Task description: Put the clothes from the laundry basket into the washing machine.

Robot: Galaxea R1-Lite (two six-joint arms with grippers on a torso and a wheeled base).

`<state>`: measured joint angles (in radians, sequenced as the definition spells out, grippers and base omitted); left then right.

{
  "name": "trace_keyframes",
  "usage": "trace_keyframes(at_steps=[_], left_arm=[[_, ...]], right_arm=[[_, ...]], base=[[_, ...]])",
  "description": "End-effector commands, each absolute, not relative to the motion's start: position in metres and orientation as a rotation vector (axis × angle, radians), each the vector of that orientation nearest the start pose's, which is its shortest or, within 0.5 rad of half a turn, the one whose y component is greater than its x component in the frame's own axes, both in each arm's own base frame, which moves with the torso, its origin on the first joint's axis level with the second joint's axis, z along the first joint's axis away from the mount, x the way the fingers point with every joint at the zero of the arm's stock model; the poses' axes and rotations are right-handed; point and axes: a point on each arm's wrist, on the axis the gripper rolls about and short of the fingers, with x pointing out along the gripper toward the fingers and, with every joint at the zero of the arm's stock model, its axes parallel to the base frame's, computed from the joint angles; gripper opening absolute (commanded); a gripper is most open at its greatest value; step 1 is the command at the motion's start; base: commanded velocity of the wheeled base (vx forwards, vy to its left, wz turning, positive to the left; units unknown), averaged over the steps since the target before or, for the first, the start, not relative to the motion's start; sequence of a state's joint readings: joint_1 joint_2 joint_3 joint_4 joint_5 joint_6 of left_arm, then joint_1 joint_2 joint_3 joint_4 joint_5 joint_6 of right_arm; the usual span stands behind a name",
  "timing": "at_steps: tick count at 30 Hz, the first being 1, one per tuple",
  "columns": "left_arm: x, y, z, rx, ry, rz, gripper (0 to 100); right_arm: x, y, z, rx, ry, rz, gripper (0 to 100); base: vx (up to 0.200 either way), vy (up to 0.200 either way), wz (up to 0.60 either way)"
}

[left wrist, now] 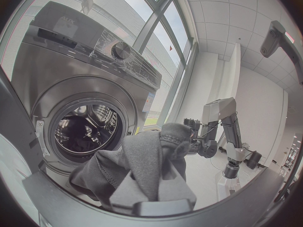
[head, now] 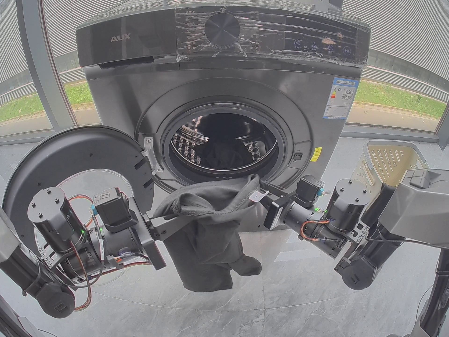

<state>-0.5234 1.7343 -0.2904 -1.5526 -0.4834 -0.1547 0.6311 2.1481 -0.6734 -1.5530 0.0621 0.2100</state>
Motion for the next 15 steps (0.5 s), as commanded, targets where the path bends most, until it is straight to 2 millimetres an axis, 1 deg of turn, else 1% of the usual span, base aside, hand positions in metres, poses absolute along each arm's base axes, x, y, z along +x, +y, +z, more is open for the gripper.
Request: trace_keyframes(at_steps=[1, 3, 4, 5, 6, 8, 10, 11, 15], left_arm=[[0.208, -0.130, 0.148, -0.148, -0.062, -0.985, 0], [0.210, -0.130, 0.147, -0.150, -0.062, -0.932, 0], [0.211, -0.130, 0.147, -0.149, -0.064, -0.921, 0], [0.212, -0.130, 0.144, -0.153, -0.055, -0.842, 0], [0.215, -0.130, 0.143, -0.165, -0.054, -0.766, 0], [0.218, -0.131, 0.141, -0.168, -0.054, -0.683, 0], [0.218, -0.131, 0.141, -0.169, -0.055, -0.672, 0], [0.220, -0.131, 0.140, -0.176, -0.048, -0.658, 0], [0.231, -0.134, 0.127, -0.145, -0.017, -0.624, 0]], right_arm=[[0.277, 0.204, 0.099, 0.221, -0.003, 0.695, 100], [0.268, 0.189, 0.098, 0.203, 0.028, 0.677, 100], [0.267, 0.187, 0.098, 0.202, 0.031, 0.672, 100], [0.261, 0.173, 0.097, 0.197, 0.055, 0.648, 100], [0.255, 0.164, 0.096, 0.188, 0.076, 0.638, 100], [0.248, 0.153, 0.094, 0.171, 0.101, 0.635, 100], [0.247, 0.150, 0.094, 0.164, 0.105, 0.630, 100], [0.249, 0.142, 0.094, 0.142, 0.100, 0.605, 100], [0.256, 0.126, 0.091, 0.122, 0.099, 0.547, 100]], base=[[0.000, 0.000, 0.00], [0.000, 0.000, 0.00], [0.000, 0.000, 0.00], [0.000, 0.000, 0.00], [0.000, 0.000, 0.00], [0.000, 0.000, 0.00], [0.000, 0.000, 0.00], [0.000, 0.000, 0.00], [0.000, 0.000, 0.00]])
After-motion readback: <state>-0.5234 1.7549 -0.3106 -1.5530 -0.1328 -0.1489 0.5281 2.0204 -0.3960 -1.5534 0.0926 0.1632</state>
